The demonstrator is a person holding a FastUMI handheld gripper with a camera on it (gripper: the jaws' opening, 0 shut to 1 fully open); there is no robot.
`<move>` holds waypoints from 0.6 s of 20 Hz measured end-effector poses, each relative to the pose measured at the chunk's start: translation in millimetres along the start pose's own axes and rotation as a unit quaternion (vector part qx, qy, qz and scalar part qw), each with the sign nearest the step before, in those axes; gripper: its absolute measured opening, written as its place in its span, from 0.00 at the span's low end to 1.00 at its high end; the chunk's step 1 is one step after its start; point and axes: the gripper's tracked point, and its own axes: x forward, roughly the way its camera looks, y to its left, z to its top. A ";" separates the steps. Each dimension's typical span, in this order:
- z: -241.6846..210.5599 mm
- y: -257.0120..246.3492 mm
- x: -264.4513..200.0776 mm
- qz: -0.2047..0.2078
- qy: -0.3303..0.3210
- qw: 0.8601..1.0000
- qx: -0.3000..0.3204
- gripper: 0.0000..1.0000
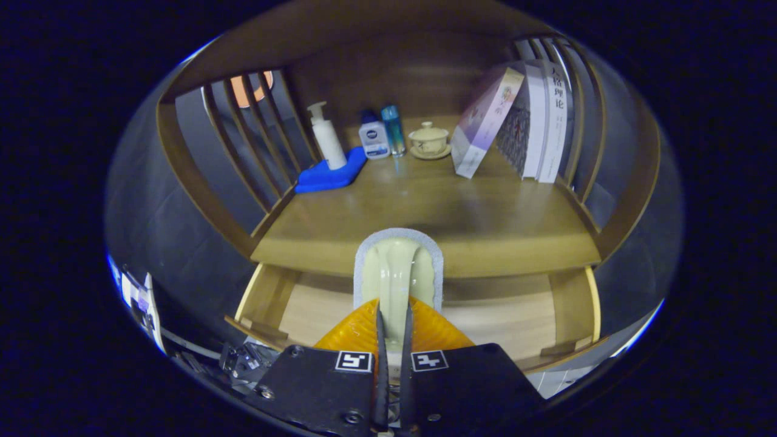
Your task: Pull open the drawer, take out the items inside it, and place them on the countertop above the cabinet.
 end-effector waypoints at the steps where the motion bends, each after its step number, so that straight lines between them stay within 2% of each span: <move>1: 6.5 -0.6 0.1 -0.002 -0.002 1.000 -0.001 0.11; 12: 75.4 -8.2 20.0 -0.027 -0.001 1.000 -0.006 0.11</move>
